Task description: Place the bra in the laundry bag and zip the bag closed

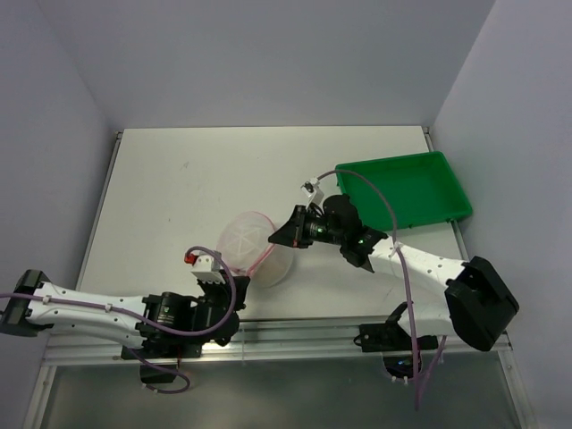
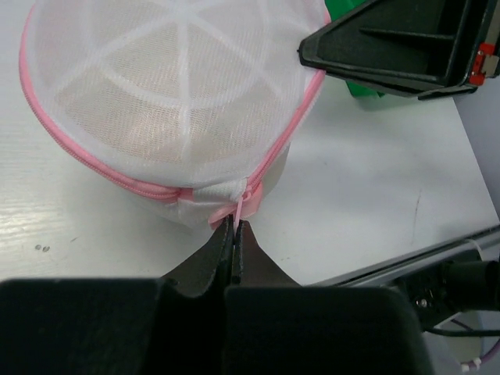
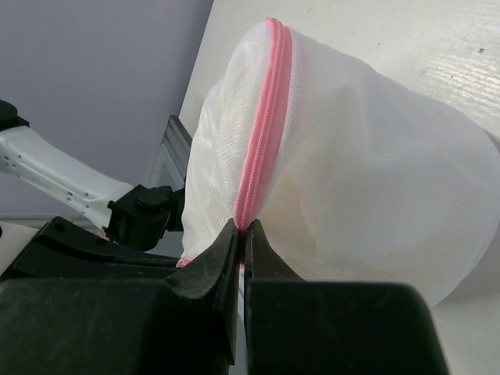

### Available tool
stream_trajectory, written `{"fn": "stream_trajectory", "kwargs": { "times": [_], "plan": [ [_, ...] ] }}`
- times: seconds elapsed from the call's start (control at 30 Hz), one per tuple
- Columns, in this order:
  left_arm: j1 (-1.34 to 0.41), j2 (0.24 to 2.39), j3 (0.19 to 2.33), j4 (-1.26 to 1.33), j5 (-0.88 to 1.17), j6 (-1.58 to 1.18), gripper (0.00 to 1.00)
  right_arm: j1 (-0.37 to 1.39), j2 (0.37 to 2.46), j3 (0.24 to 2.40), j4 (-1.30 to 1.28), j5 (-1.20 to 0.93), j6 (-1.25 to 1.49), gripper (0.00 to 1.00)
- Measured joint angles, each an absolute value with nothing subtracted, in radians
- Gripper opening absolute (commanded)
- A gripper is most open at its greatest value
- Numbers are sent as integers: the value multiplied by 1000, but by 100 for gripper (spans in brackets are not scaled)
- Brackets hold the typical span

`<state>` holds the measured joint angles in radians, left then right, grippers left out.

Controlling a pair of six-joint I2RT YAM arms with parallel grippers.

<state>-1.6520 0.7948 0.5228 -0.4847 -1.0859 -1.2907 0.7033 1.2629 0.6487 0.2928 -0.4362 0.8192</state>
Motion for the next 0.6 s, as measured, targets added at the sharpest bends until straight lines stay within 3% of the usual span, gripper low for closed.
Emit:
{"fn": "stream_trajectory", "kwargs": {
  "times": [0.2,0.27,0.3,0.37,0.43,0.57,0.6],
  "plan": [
    [-1697,844,588,-675,-1158,-1451,1,697,1329,675,307,-504,813,0],
    [-1702,844,591,-700,-1167,-1462,23,697,1348,675,322,-516,818,0],
    [-1704,844,591,-719,-1167,-1461,45,696,1356,675,332,-509,817,0],
    [-1713,838,591,-761,-1166,-1460,61,675,1364,672,351,-474,817,2],
    [-1715,820,591,-781,-1164,-1447,73,657,1370,667,363,-442,817,6],
    [-1718,747,601,-786,-1164,-1394,78,656,1374,661,381,-408,817,16],
    [-1719,726,608,-780,-1164,-1375,80,658,1373,660,383,-404,816,25]
  ]
}}
